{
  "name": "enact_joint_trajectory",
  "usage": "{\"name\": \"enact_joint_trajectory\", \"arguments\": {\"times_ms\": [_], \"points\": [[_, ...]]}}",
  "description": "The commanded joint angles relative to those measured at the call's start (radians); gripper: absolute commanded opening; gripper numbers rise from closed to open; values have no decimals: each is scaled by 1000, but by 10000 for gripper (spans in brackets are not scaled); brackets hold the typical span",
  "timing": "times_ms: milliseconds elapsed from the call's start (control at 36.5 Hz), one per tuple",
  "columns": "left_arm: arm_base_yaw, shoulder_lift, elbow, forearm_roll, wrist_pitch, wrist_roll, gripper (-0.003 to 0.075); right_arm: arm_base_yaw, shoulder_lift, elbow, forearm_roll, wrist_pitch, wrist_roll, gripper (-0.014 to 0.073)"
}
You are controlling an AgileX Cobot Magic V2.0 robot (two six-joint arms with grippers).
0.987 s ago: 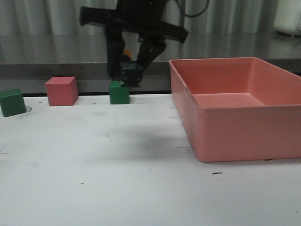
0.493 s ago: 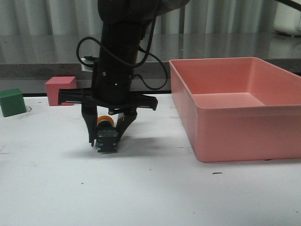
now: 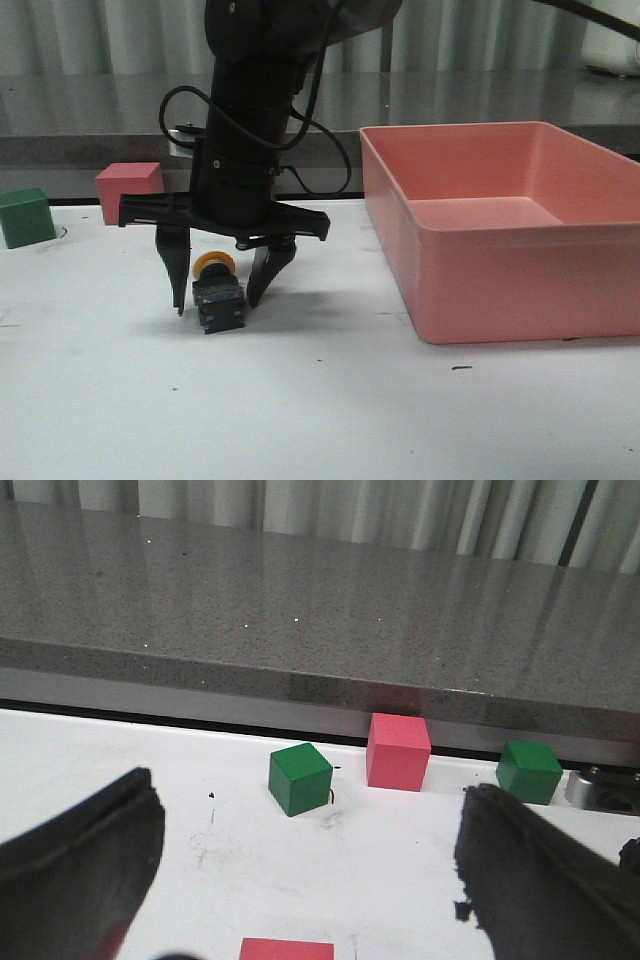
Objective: Place and stand button with both arms
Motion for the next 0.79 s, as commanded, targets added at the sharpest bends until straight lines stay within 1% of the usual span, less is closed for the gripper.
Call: {"name": "enact_joint_trajectory", "arguments": {"times_ms": [0,137,192,247,329,384,439,603,768], "points": [[2,13,-36,-1,-83,-2,564,1,-125,-30,10,10,-22,518],[2,13,-36,-1,-83,-2,564,1,-208,-30,8,37,-44,517],[2,13,-36,-1,-83,-2,564,-1,-249,-30,4,34,-53,493],[2,13,-36,-1,-83,-2,564,-7,-282,-30,-1,33,-55,412],[2,13,-36,-1,-83,-2,564,-28,-332,-30,-2,33,-64,179],[2,13,-36,-1,-83,-2,564,-46,-364,-30,-2,45,-78,40],[2,13,-36,-1,-83,-2,564,-70,-394,-30,-2,60,-78,-74],[2,13,-36,-1,-83,-2,564,-155,-470,-30,-3,113,-106,-68],[2,13,-36,-1,-83,-2,564,-235,-531,-26,-10,171,-216,-68]]}}
